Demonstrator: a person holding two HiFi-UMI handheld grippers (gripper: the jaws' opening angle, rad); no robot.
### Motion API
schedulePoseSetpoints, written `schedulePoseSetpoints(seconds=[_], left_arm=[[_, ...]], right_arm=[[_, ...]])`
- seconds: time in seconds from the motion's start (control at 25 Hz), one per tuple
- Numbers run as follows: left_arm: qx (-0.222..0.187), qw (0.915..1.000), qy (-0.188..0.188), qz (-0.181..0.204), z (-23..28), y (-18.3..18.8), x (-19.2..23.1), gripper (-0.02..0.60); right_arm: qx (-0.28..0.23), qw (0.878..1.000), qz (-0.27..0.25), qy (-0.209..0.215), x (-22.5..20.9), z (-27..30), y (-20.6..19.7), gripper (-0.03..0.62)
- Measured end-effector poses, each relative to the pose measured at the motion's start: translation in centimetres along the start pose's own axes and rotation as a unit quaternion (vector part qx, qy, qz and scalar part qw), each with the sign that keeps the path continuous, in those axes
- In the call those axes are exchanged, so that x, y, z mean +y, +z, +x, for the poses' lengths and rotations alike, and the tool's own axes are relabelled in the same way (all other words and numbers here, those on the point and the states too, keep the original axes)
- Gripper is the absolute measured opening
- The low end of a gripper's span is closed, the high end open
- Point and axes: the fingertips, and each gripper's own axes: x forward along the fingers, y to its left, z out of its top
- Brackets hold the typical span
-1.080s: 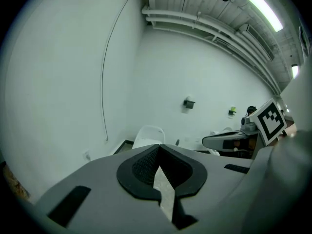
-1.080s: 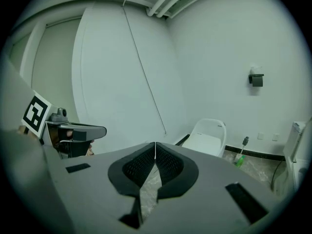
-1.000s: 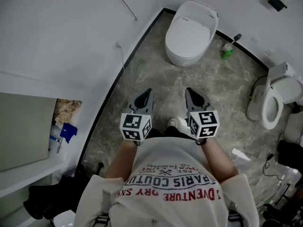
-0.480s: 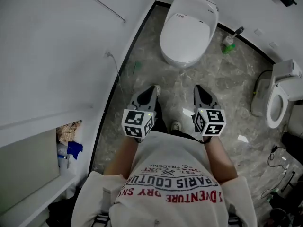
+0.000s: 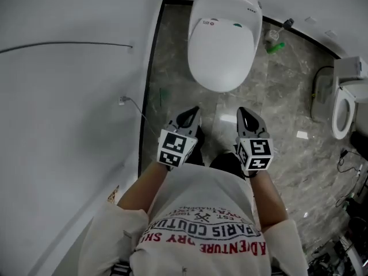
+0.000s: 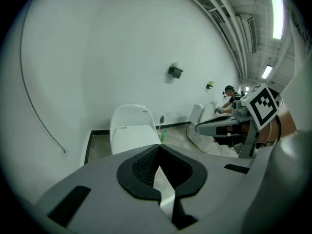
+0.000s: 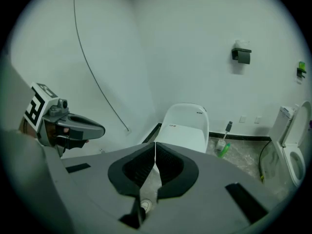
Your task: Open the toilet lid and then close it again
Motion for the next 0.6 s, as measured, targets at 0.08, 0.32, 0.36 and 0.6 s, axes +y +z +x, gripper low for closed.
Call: schedulePoseSetpoints(seconds=[0.08,0.32,0.36,0.6], left_arm=[[0.006,0.9996,-0.021,0.015,1.9,-0.4,2.0,0.006],[-0.004,0.9976,-0.058,0.038,7.7,-2.6,4.6,0.006],[-0.002,0.9969,-0.06,0.051,8.7,-3.4,4.8,0.006],[0.019,0.9773,-0.081,0.195,16.2,-9.8,5.6,0.006]], right_arm=[[0.005,1.0,-0.025,0.005,0.4,2.7,0.1,0.014],[0.02,0.995,-0.094,0.015,-0.7,8.9,-2.6,0.014],[0.023,0.993,-0.113,0.014,-1.0,9.9,-3.5,0.014],[0.024,0.978,-0.206,0.011,-2.8,16.7,-9.7,0.014]])
